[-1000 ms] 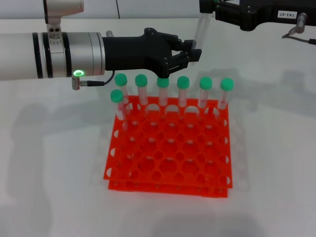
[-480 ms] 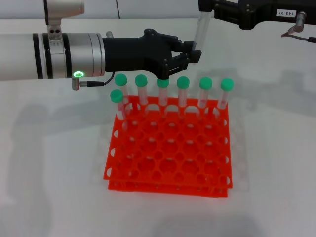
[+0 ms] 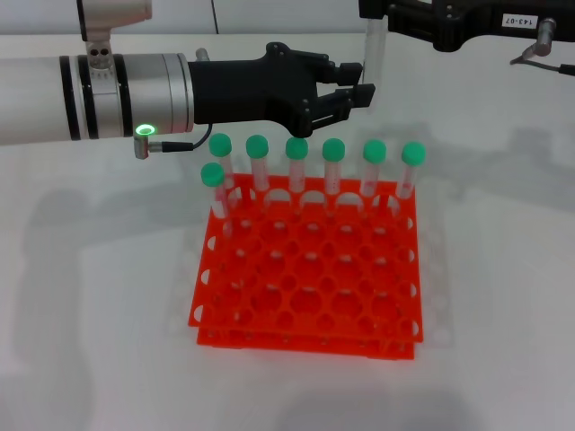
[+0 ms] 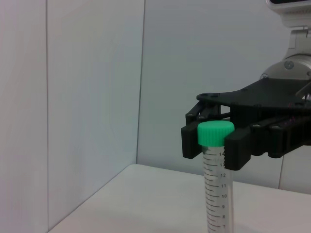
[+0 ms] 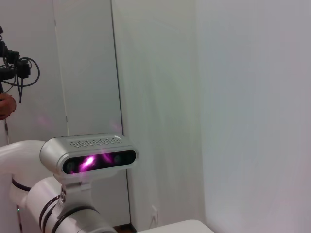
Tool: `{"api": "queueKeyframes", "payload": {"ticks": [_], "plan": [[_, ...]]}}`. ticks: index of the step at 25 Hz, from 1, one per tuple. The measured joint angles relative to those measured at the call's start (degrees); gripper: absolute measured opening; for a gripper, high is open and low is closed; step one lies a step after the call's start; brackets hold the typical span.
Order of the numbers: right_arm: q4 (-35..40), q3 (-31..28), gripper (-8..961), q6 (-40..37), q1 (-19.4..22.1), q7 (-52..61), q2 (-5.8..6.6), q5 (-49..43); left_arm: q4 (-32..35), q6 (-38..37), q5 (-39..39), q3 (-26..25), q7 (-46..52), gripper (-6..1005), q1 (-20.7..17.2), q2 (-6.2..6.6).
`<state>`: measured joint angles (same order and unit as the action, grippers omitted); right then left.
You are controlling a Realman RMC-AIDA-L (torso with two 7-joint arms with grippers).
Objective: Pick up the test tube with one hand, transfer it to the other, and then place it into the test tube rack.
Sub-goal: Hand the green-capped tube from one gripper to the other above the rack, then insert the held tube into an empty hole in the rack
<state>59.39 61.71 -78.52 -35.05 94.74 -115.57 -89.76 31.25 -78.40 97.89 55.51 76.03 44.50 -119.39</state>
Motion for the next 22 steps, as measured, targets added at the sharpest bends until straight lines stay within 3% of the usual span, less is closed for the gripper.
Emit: {"api": "queueKeyframes", "payload": {"ticks": [12, 16, 21, 22], "plan": [[0.3, 0.0, 264, 0.3, 0.0, 0.0, 0.0, -0.1, 0.2, 0.5, 0.1, 0.1, 3.1, 432, 0.0, 0.11], [0.4, 0.0, 264, 0.4, 0.0, 0.0, 0.0, -0.1, 0.9, 0.7, 0.5, 0.1, 5.1, 567, -0.4, 0.31], [0.6, 0.0, 264, 0.4, 0.2, 0.1, -0.07, -0.1, 7.0, 0.3, 0.5, 0.0, 7.8, 759, -4.7, 0.26], [0.6, 0.0, 264, 0.4, 0.2, 0.1, -0.1, -0.1, 11.8, -0.6, 0.2, 0.0, 9.7, 800, -7.9, 0.17]]}}
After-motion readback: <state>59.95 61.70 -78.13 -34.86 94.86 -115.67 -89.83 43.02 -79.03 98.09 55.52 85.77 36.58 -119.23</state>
